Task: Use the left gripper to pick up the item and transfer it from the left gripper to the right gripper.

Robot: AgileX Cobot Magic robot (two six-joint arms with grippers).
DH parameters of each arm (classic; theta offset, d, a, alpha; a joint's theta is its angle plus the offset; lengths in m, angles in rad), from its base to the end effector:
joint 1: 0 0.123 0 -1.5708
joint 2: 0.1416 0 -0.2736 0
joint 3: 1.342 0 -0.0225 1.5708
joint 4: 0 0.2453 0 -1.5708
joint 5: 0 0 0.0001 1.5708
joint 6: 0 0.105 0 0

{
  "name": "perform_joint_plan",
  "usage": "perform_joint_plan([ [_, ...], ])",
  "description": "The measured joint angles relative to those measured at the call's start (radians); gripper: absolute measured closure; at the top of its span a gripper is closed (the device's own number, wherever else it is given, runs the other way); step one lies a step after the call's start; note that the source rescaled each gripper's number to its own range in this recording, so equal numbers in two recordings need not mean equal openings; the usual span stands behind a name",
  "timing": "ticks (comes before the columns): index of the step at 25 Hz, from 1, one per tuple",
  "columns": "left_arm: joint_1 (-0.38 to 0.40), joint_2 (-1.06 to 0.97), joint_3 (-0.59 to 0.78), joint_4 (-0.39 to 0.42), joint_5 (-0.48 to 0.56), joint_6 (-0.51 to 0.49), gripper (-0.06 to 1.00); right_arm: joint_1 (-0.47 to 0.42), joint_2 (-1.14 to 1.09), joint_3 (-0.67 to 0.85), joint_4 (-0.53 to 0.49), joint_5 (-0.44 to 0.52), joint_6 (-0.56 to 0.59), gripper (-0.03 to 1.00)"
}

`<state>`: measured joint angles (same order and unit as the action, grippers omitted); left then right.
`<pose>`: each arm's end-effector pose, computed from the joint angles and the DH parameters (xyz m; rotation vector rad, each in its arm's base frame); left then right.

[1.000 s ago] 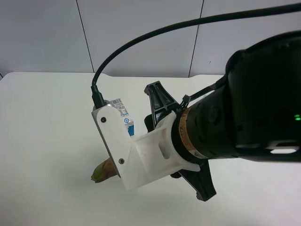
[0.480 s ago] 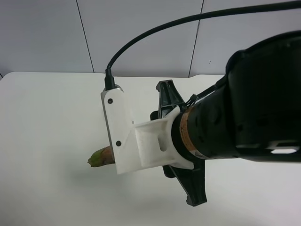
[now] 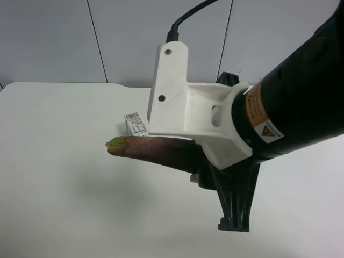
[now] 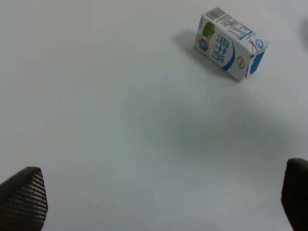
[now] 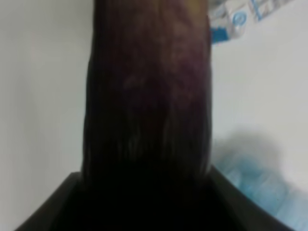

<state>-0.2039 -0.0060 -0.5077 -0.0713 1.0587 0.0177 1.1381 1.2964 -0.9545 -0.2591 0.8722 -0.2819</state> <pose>0.0110 -0.0089 0.2709 0.2285 2.0196 -0.2025 0.1246 0.2206 0.2619 -1.8427 1.8958 -0.0377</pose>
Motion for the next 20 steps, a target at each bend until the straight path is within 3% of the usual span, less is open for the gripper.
perform_joint_plan([
  [8, 0.000, 0.000, 0.000, -0.001, 0.000, 0.000, -0.05, -0.264, -0.001, 0.000, 0.287, 0.096, -0.228, 0.97],
  [14, 0.000, 0.000, 0.000, -0.001, 0.000, 0.000, -0.05, -0.358, -0.001, 0.002, 0.214, 0.108, -0.266, 0.97],
  [20, 0.000, 0.000, 0.000, -0.001, 0.000, 0.000, -0.05, -0.367, 0.018, 0.097, 0.149, 0.103, -0.297, 0.97],
])
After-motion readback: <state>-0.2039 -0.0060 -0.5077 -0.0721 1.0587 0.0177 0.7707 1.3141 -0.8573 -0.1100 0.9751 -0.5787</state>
